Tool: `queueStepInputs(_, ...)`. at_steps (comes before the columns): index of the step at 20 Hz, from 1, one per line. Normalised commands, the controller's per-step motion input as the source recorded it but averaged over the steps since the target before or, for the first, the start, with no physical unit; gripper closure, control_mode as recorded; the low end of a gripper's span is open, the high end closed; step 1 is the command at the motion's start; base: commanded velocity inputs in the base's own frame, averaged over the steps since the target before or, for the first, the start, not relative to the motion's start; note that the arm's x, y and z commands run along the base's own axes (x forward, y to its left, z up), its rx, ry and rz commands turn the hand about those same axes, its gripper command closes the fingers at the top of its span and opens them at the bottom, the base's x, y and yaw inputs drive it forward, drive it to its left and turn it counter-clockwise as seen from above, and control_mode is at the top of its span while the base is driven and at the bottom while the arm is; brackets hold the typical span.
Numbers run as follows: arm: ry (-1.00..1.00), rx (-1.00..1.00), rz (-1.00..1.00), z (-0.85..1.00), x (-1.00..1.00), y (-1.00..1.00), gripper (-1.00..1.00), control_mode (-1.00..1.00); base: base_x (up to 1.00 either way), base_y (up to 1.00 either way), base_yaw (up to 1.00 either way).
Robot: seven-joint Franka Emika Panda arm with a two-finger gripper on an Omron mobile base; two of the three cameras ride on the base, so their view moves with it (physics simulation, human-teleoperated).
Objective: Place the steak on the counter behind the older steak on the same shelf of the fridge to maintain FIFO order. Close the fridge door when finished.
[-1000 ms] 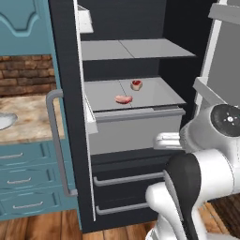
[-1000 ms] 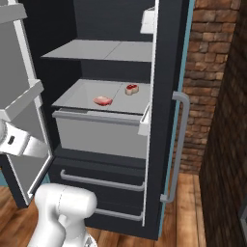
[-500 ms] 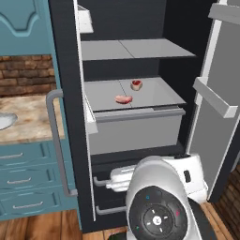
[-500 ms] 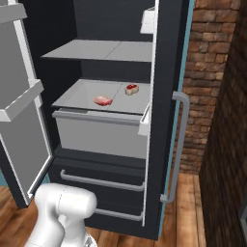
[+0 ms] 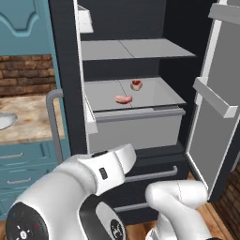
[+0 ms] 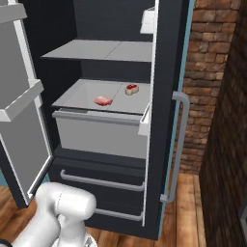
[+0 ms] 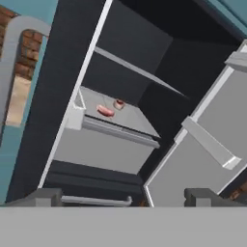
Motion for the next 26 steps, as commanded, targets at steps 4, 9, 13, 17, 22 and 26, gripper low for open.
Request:
queueStepInputs(4,0.00,-0.08,-0.01,-0.12,0.66,1.00,-1.00,-1.00,0.00,0.00,0.00)
queueStepInputs(9,0.06,-0.14,0.00,-0.28,0.81,0.76,-1.00,-1.00,0.00,0.00,0.00)
queueStepInputs(13,0.12,-0.18,0.09,-0.43,0.93,0.30,-1.00,-1.00,0.00,0.00,0.00)
queueStepInputs(17,0.16,-0.17,0.17,-0.56,0.98,0.30,-1.00,-1.00,0.00,0.00,0.00)
queueStepInputs(22,0.12,-0.18,0.16,-0.50,0.82,0.46,-1.00,-1.00,0.00,0.00,0.00)
queueStepInputs(26,0.05,-0.13,0.12,-0.43,0.77,0.32,-1.00,-1.00,0.00,0.00,0.00)
